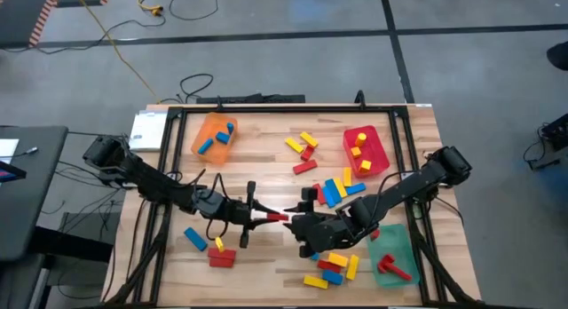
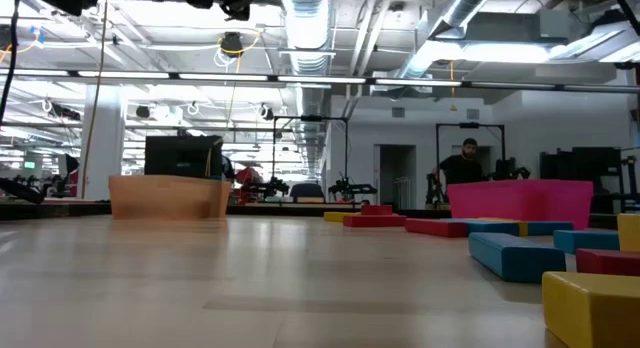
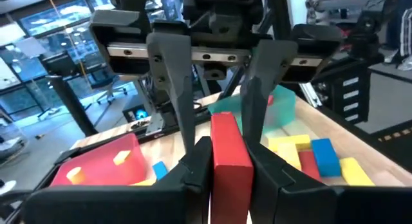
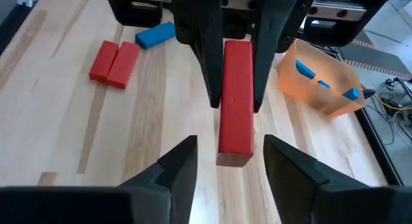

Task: Sort blocks
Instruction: Put the red rectangle block into the green bin

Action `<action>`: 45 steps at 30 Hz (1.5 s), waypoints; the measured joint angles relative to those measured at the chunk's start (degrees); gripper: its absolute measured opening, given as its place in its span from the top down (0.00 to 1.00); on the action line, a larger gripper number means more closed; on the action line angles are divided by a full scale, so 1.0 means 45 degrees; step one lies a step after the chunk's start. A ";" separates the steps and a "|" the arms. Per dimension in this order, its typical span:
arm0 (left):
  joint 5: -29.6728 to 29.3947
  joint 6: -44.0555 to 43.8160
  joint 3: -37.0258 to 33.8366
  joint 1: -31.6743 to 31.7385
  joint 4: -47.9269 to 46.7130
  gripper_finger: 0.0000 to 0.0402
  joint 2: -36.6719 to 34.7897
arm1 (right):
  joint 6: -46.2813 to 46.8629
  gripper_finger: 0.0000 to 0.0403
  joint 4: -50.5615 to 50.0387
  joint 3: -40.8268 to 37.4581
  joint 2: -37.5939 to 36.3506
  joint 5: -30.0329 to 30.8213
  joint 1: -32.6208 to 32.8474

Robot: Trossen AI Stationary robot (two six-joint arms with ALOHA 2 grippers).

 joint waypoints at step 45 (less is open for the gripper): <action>-0.0201 -0.0563 0.0498 -0.0127 -0.2329 0.61 0.0005 | 0.4978 0.85 -0.5479 0.0015 -0.1107 -0.0998 0.1254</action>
